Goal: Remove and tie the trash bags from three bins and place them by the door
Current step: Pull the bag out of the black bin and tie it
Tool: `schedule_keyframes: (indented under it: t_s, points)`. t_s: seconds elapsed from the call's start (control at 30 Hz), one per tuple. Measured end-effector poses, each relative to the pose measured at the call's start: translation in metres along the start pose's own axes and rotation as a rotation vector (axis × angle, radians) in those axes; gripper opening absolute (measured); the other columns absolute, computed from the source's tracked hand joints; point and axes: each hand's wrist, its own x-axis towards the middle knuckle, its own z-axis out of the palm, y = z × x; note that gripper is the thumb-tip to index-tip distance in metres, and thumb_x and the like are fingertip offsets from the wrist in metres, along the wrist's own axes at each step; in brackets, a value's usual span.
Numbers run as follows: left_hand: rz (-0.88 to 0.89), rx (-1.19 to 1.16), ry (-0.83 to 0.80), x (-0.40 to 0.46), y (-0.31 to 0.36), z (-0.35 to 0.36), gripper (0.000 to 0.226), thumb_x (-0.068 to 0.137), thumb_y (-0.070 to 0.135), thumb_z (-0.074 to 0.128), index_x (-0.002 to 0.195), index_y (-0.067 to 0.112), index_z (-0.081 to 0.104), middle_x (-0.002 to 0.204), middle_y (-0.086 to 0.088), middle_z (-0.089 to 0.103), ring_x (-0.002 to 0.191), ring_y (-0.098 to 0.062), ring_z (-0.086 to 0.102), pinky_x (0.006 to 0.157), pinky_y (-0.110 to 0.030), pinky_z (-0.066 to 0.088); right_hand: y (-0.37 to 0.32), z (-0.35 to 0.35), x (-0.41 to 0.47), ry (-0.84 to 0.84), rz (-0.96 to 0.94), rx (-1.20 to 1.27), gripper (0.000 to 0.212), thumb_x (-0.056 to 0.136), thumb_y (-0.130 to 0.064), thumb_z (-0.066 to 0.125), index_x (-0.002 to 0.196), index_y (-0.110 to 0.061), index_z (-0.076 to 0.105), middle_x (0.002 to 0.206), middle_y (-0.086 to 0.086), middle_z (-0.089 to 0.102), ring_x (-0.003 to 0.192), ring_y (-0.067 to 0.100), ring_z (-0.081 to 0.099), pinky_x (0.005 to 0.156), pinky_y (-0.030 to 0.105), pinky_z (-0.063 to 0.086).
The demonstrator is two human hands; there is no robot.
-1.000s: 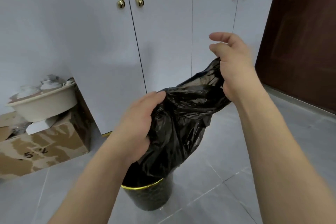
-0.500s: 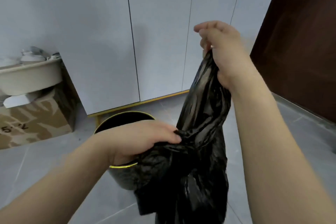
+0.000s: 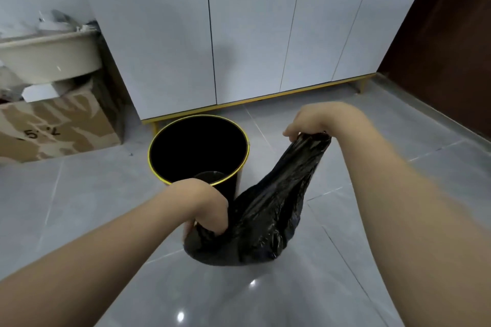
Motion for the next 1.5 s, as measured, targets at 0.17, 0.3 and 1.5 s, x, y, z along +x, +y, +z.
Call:
schedule_keyframes:
  t_s: [0.17,0.3,1.5]
  points:
    - [0.17,-0.379,0.469,0.028,0.011,0.001,0.089,0.075,0.062,0.062,0.146,0.025,0.024,0.135,-0.007,0.042,0.12,-0.029,0.047,0.096,-0.04,0.047,-0.007,-0.008,-0.002,0.04,-0.036,0.03,0.03,0.076,-0.052,0.061,0.083,-0.026,0.076,0.1,0.001,0.07,0.091,0.023,0.066,0.093,0.045,0.051]
    - [0.158,-0.285,0.694,0.07,0.018,0.015,0.058,0.083,0.054,0.057,0.127,0.017,0.05,0.121,-0.008,0.049,0.122,-0.036,0.035,0.099,-0.045,0.04,-0.005,-0.005,-0.007,0.043,-0.059,0.087,0.024,0.086,-0.044,0.06,0.084,-0.027,0.077,0.111,0.001,0.065,0.104,0.026,0.061,0.099,0.044,0.045]
    - [0.043,-0.106,0.221,0.031,0.017,0.017,0.033,0.087,0.01,0.037,0.112,0.001,0.057,0.085,-0.018,0.07,0.06,-0.029,0.067,0.056,-0.034,0.058,0.029,0.071,0.009,0.011,-0.113,-0.692,0.013,0.091,-0.002,0.044,0.085,-0.012,0.051,0.071,-0.001,0.043,0.073,0.026,0.051,0.067,0.033,0.04]
